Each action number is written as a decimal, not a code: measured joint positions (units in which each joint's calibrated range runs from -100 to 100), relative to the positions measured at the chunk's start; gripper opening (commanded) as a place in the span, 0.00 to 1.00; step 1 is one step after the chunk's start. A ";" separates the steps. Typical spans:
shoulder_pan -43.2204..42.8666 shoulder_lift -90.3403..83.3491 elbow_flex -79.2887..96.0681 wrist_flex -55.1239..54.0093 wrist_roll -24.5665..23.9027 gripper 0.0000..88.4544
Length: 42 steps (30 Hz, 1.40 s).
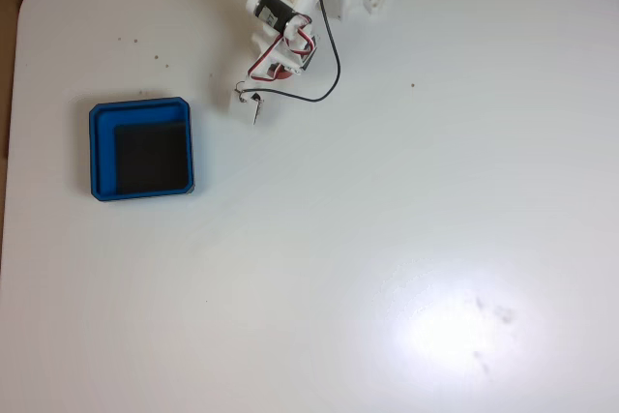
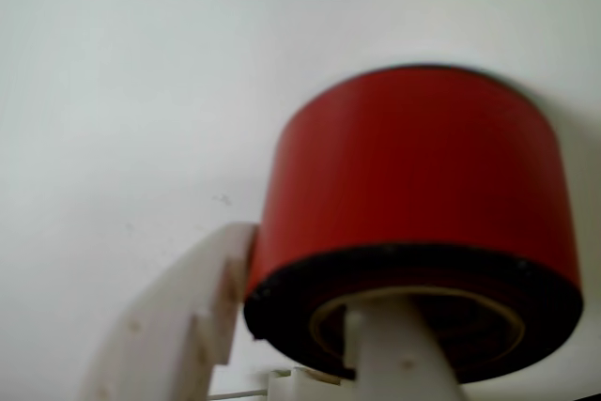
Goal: Pick the red roll and drop it in the blue box
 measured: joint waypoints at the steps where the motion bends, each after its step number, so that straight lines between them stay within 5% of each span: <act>1: 0.00 -1.02 0.00 0.00 0.00 0.01; 24: 0.49 -14.90 -20.81 0.08 0.00 0.01; 42: 0.49 11.35 -43.86 0.08 -1.00 0.01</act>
